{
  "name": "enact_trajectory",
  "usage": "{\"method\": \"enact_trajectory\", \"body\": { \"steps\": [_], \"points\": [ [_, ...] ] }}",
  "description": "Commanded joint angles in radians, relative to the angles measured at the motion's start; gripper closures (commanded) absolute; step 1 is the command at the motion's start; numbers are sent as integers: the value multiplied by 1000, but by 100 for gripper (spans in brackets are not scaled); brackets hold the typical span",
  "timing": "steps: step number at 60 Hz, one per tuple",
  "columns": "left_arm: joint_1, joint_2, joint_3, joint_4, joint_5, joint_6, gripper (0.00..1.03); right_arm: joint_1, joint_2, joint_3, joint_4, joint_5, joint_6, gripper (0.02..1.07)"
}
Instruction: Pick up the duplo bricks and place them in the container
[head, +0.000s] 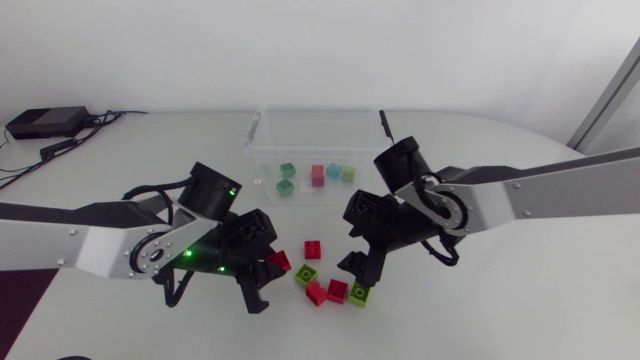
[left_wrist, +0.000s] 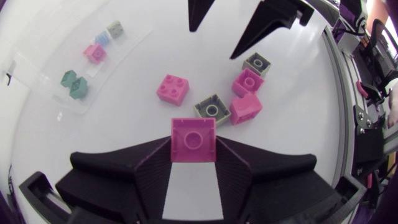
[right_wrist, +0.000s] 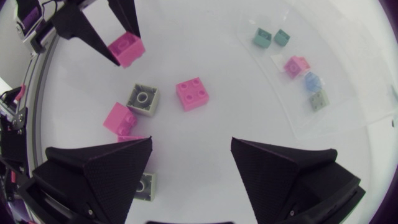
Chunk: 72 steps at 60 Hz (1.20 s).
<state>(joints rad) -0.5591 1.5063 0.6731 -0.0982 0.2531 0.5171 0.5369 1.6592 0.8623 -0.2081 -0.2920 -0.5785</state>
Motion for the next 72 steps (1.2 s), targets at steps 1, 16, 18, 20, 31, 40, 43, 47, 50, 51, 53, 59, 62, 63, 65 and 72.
{"method": "enact_trajectory", "body": {
  "steps": [1,16,18,20,31,40,43,47,50,51,53,59,62,63,65,72],
  "points": [
    [22,-47,-12,-15,0,-11,76,9,68,57,12,-9,-43,15],
    [79,-158,39,-32,2,-26,76,17,183,164,-13,-9,-81,16],
    [85,-167,49,-32,2,-29,76,21,195,178,-22,-9,-89,16],
    [97,-179,65,-32,2,-40,76,31,211,193,-36,-9,-98,16],
    [143,-209,140,-18,2,-83,76,60,266,267,-97,-7,-129,16],
    [160,-219,175,15,2,-114,76,67,306,323,-137,-6,-146,17],
    [166,-222,186,37,2,-129,76,74,320,350,-163,-4,-149,21],
    [174,-221,201,43,2,-140,76,80,338,386,-212,-4,-158,22],
    [176,-221,206,49,2,-147,76,84,353,414,-252,-4,-167,23],
    [176,-221,207,49,2,-149,76,86,356,422,-260,-4,-169,24],
    [177,-221,210,49,2,-149,76,89,364,434,-281,-1,-181,25],
    [183,-224,214,49,2,-149,76,98,387,478,-346,7,-199,30],
    [186,-224,215,45,3,-147,76,100,395,497,-375,8,-210,30],
    [186,-224,215,43,3,-147,76,101,399,500,-382,10,-213,31],
    [188,-224,215,41,5,-144,76,101,406,512,-399,10,-215,35],
    [194,-224,227,34,12,-143,76,101,447,544,-445,13,-221,53]
  ]
}}
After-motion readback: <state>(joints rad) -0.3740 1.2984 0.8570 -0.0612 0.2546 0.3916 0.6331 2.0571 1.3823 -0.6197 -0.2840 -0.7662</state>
